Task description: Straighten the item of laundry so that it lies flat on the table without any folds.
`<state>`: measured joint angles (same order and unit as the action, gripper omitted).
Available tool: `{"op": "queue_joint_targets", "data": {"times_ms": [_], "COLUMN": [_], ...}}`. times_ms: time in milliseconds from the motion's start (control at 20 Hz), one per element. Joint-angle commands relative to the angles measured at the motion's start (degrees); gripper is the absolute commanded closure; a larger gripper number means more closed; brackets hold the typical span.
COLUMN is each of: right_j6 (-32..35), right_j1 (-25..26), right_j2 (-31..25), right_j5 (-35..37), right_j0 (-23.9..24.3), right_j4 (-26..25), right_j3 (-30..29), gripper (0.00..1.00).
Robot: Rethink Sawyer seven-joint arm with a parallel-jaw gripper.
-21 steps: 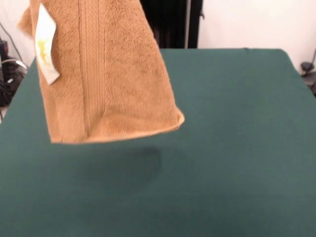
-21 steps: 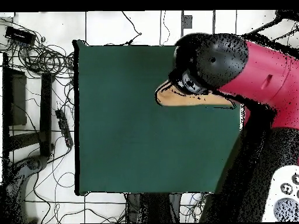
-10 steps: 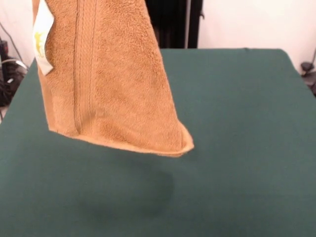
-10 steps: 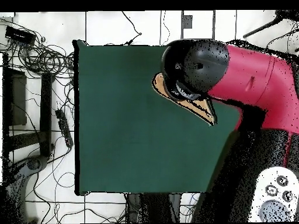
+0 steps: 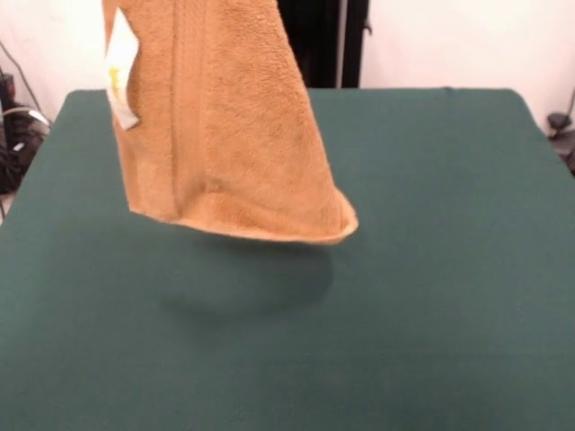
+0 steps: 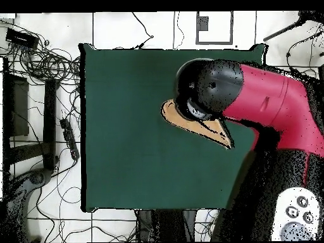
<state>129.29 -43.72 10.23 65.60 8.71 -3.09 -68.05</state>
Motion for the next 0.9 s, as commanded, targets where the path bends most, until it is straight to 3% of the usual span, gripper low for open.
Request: {"op": "queue_joint_targets", "data": {"times_ms": [50,600,900], "right_j6": [-12.2,-5.4,-1.7], "right_j1": [-1.3,-1.1,-2.1], "right_j2": [-8.7,-9.2,-7.7], "right_j5": [-5.5,-15.8,-17.8], "right_j0": [-0.4,-2.0,-4.3], "right_j4": [-1.1,-3.3,-4.0], "right_j3": [-13.2,-19.8,-21.5], "gripper": [1.0,1.0,1.0]}}
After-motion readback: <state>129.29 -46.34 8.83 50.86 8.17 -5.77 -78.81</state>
